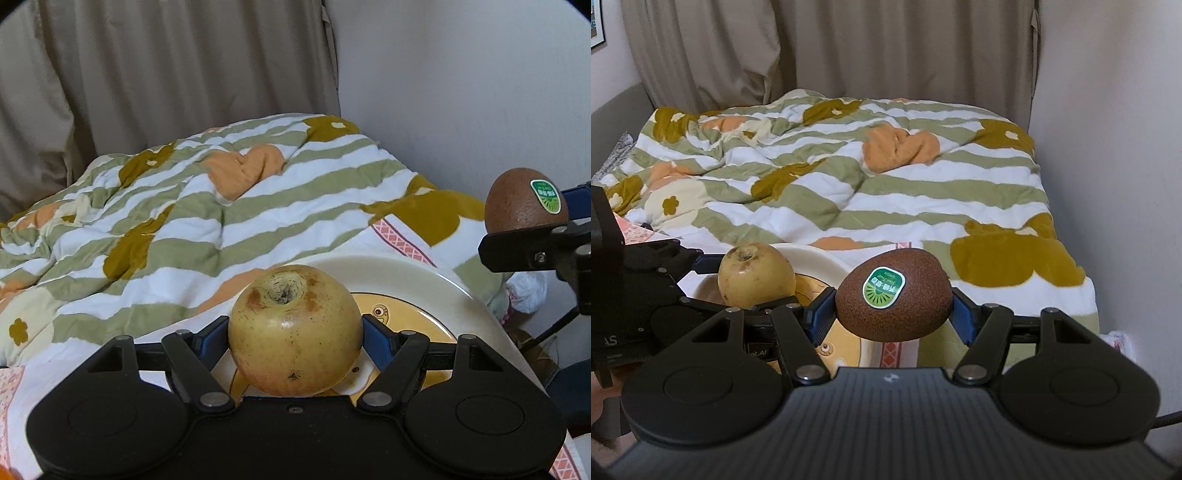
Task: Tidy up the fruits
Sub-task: 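Carry the pear and kiwi to the white bowl with both tools, then release the pear and kiwi into the bowl, opening both tools, then grasp the green apple with the left tool while the right tool grasps a tangerine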
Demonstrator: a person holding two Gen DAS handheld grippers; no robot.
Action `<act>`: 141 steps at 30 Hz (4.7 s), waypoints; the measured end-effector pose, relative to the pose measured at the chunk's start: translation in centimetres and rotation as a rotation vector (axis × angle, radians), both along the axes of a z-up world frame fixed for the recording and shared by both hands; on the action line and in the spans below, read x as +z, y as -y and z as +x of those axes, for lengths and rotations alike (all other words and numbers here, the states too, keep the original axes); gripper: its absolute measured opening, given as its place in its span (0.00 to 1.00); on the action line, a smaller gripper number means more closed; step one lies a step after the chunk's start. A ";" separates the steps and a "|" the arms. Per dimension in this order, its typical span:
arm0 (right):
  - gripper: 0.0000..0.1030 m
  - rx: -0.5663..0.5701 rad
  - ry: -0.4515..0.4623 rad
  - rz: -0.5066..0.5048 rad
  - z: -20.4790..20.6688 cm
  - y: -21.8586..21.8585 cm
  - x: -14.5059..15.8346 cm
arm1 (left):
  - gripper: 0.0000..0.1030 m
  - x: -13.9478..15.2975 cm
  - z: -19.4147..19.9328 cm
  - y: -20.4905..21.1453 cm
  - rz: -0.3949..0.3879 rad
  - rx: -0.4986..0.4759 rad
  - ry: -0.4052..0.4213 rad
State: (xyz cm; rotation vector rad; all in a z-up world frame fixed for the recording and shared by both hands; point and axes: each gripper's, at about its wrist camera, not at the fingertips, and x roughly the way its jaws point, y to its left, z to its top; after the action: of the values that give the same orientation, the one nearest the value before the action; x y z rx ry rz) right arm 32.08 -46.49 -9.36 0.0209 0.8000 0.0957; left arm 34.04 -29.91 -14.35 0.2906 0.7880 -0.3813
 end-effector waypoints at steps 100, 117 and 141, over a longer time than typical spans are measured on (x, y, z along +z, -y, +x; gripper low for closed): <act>1.00 0.080 0.125 -0.040 -23.3 -18.1 6.5 | 1.00 12.0 -29.3 -27.1 -0.072 0.312 0.185; 1.00 -0.057 0.065 -0.001 -21.4 -26.1 -1.9 | 0.98 2.9 -25.0 -31.1 -0.044 0.102 0.110; 0.95 0.050 -0.018 -0.038 -16.3 -28.0 -6.8 | 0.59 -1.2 -21.8 -29.6 -0.108 0.105 -0.041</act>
State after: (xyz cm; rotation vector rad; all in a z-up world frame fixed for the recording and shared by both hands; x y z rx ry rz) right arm 15.74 -18.46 -16.20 -0.0342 0.8206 0.1281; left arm 12.25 -0.26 -15.53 0.1401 0.8164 -0.3310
